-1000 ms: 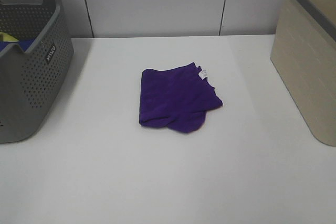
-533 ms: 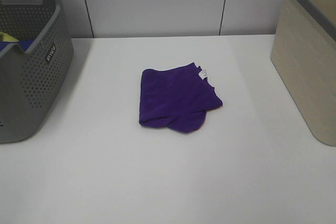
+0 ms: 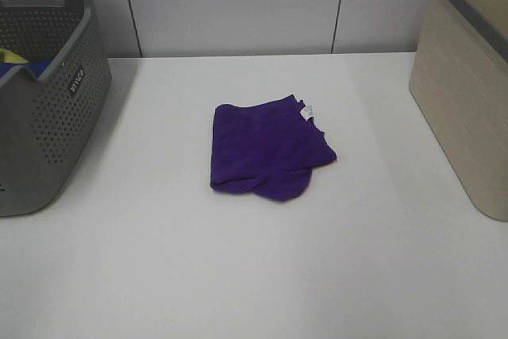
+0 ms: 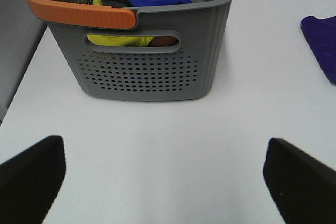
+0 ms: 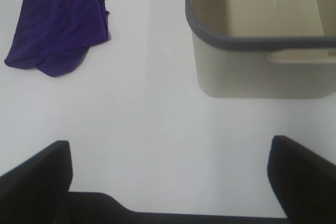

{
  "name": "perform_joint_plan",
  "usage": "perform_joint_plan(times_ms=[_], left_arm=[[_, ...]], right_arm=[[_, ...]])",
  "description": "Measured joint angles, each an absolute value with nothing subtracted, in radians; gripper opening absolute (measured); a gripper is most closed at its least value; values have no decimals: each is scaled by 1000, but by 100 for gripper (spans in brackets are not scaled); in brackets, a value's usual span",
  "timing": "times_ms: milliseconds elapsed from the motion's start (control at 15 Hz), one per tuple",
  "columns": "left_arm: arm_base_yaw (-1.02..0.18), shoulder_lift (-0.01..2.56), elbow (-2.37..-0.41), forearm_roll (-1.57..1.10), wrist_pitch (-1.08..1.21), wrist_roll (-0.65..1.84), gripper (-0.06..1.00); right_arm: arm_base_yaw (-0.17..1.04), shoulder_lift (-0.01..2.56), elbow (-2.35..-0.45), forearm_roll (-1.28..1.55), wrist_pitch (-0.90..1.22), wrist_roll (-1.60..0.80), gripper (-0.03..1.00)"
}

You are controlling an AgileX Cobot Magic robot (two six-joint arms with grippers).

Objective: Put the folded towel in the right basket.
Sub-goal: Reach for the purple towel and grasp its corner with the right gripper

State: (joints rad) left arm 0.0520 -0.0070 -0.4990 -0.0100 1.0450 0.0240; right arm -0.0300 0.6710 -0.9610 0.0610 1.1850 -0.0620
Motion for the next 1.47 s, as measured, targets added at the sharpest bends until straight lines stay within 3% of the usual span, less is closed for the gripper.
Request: perform_joint_plan(times_ms=[200,333,467,800,1133,1467], left_arm=[[52,-7,-499,-10,1045,24,99],[52,-7,-499,-10,1045,24,99],[52,-7,-499,-10,1045,24,99],[52,-7,-499,-10,1045,24,99],[52,-7,-499,-10,1045,24,99],[52,-7,-499,-10,1045,24,99]], right_arm=[[-30,991,-1264,85,1207,-62,97],[-30,1134,-1363,175,1207,-70,97],[-23,1253,-1386,282,1207,-92,97],[169,1706,-1453,357,1086,-95,95],[178,2054,-1638,485,1089,-147,95],[171,2252,-1694,455,1036,-100,93]])
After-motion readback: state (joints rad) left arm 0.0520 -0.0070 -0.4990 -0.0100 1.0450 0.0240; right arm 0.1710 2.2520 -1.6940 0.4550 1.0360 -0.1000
